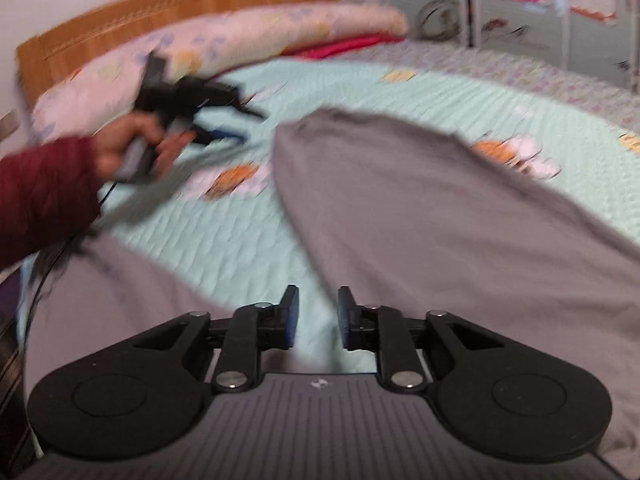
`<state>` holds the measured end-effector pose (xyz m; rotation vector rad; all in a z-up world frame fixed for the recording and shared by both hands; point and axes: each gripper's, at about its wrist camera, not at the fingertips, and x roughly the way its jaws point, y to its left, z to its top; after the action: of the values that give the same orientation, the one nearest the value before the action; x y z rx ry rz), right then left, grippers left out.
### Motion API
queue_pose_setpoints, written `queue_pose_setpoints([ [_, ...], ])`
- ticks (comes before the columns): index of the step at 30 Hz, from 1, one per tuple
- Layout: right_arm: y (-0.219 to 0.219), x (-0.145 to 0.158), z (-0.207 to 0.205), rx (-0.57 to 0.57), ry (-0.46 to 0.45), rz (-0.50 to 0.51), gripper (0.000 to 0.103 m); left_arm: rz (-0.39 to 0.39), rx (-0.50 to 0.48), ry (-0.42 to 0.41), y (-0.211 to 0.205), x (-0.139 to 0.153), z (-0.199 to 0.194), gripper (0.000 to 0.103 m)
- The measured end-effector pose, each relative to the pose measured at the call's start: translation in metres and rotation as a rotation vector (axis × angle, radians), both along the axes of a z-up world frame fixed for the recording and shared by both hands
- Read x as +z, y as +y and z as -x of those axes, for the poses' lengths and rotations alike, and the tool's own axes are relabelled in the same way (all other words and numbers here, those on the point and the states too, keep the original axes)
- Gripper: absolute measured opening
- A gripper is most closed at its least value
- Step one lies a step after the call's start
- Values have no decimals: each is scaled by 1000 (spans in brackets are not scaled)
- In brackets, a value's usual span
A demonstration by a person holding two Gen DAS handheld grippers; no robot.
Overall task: Fold clothes
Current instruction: 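Move the left gripper to the grey trouser waistband and open it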
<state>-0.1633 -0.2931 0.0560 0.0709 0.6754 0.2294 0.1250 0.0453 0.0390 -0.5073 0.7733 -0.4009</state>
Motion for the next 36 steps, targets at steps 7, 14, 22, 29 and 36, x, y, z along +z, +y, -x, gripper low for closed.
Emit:
queue_pose_setpoints([
  [7,-75,-2,-13,-315,-1,-209,25,-127,-89,-61,-43,2,-9,55],
  [14,-97,-32,16,-199,224,-544,32,-200,-35,-10,-13,-12,-2,37],
  [22,-34,-3,30,-70,45,188,33,-166,2,-30,-2,2,12,49],
  [29,-14,-13,26,37,24,483,32,-170,2,-8,-7,-1,13,52],
  [36,-4,-20,28,98,10,594,24,-148,-39,7,-18,-5,22,55],
])
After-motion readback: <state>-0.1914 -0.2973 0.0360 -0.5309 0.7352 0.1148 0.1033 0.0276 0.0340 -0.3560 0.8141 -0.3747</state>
